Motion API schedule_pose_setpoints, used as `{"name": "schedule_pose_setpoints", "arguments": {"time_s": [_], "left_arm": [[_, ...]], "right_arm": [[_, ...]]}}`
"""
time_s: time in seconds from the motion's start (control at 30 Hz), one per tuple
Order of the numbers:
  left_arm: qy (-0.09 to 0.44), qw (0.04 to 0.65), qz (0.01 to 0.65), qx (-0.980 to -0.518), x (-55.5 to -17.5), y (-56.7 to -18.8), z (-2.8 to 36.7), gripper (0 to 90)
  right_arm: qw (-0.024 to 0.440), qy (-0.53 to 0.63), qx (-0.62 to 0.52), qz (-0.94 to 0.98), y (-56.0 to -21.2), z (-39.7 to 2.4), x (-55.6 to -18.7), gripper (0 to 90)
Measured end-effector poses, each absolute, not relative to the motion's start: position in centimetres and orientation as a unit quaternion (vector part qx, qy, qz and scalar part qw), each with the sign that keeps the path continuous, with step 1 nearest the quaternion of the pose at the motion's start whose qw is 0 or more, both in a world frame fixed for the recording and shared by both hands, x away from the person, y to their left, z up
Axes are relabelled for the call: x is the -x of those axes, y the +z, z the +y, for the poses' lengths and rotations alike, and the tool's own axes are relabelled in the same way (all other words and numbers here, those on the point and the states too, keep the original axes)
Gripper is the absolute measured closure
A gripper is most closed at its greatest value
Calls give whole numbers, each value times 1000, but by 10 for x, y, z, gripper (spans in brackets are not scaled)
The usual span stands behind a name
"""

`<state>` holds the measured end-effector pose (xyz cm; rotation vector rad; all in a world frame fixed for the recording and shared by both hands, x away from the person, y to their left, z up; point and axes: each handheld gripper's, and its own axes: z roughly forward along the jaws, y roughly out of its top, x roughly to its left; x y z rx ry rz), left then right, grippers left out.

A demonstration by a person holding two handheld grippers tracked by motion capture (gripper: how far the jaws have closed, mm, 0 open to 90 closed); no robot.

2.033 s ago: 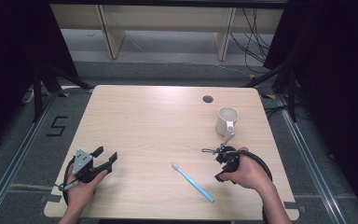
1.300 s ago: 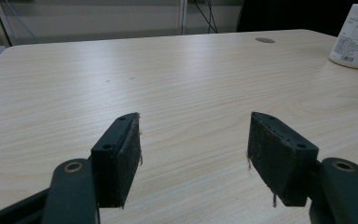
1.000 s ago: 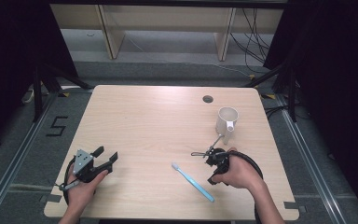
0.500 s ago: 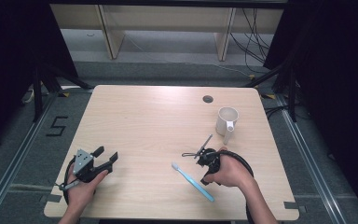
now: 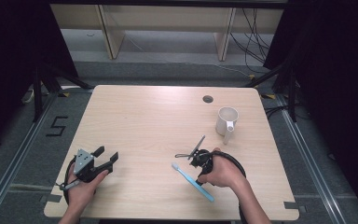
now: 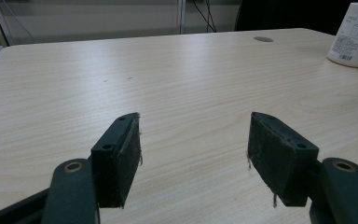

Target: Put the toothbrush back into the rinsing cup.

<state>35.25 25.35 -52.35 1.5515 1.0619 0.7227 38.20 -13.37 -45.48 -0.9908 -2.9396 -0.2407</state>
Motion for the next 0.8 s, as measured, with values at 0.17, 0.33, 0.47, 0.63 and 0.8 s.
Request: {"name": "schedule_pose_setpoints", "arguments": {"time_s": [0.17,0.33,0.47,0.63,0.8], "left_arm": [[303,534,446,-651,-353,-524,254,341],[303,534,445,-652,-353,-524,253,341],[303,534,445,-652,-353,-524,253,341],[304,534,444,-652,-353,-523,253,341],[303,535,444,-652,-353,-524,253,341]], "right_arm": [[10,-67,308,-949,-459,-129,-384,664],[12,-58,320,-945,-462,-122,-383,667],[9,-55,315,-948,-464,-120,-384,670],[11,-50,321,-946,-465,-115,-384,671],[7,-41,320,-947,-467,-112,-384,673]]}}
